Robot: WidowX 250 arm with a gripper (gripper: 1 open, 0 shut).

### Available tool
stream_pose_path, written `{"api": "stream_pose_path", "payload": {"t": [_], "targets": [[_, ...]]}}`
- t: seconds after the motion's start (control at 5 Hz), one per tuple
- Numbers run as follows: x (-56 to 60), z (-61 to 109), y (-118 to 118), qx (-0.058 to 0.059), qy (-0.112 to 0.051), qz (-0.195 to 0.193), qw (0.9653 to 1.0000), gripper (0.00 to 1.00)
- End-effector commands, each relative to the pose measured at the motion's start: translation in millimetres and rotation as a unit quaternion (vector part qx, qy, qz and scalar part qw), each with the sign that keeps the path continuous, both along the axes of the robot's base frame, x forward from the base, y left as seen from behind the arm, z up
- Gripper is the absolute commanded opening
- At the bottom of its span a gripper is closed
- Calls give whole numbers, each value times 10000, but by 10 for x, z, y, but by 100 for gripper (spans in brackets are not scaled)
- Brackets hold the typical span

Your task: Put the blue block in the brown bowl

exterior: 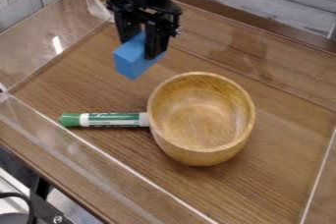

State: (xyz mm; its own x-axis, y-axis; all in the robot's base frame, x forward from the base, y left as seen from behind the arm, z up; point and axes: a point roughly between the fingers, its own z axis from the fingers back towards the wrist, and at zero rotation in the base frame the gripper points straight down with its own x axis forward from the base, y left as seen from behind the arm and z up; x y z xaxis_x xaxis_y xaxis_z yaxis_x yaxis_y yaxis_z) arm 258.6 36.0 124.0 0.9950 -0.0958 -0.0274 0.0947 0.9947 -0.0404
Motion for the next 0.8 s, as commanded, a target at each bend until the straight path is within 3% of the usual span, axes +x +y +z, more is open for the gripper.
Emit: {"api": "stream_pose_path", "payload": {"t": [0.0, 0.6], "targets": [[-44, 176, -152, 36, -290, -44, 9996, 0], [-131, 216, -472, 54, -349, -5, 9994, 0]]}}
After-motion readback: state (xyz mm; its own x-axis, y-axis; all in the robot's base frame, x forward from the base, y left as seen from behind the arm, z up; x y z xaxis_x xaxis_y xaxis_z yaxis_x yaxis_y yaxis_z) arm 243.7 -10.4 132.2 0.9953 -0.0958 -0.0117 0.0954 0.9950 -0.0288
